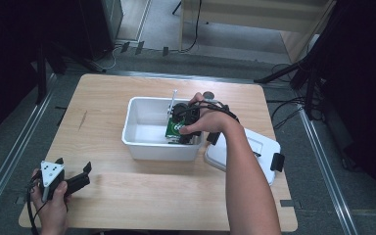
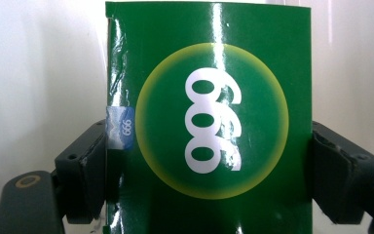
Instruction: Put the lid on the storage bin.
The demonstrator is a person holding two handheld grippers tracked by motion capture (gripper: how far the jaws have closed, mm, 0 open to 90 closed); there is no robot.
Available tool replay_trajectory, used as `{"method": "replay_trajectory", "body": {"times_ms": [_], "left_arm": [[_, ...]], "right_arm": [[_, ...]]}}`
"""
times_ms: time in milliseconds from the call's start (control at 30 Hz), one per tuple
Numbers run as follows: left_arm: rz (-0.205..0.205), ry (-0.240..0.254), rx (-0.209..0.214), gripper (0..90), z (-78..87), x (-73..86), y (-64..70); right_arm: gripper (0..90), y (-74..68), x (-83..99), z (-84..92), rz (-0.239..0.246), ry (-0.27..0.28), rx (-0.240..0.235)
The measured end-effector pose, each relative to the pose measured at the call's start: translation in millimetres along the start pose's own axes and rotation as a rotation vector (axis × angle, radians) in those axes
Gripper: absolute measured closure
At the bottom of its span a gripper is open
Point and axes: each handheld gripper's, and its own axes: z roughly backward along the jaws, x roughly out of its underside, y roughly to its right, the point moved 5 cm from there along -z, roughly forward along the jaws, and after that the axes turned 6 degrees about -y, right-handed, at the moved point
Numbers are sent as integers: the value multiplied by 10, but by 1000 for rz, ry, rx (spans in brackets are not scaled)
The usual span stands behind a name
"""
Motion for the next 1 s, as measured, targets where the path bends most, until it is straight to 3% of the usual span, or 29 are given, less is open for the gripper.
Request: {"method": "replay_trajectory", "body": {"times_ms": [200, 600, 633, 900, 1000], "left_arm": [[1, -1, 1, 83, -2, 0, -2], [0, -1, 1, 84, -2, 0, 0], [1, -1, 1, 83, -2, 0, -1], [4, 1, 2, 83, -3, -1, -3], [6, 2, 3, 84, -4, -1, -4]], "right_arm": [[150, 21, -7, -50, -20, -22, -9], [125, 70, 13, -114, -48, -49, 39], [128, 88, 11, -104, -48, -40, 55], [115, 85, 31, 15, -78, 6, 51], [59, 61, 41, 93, -85, 34, 48]]}}
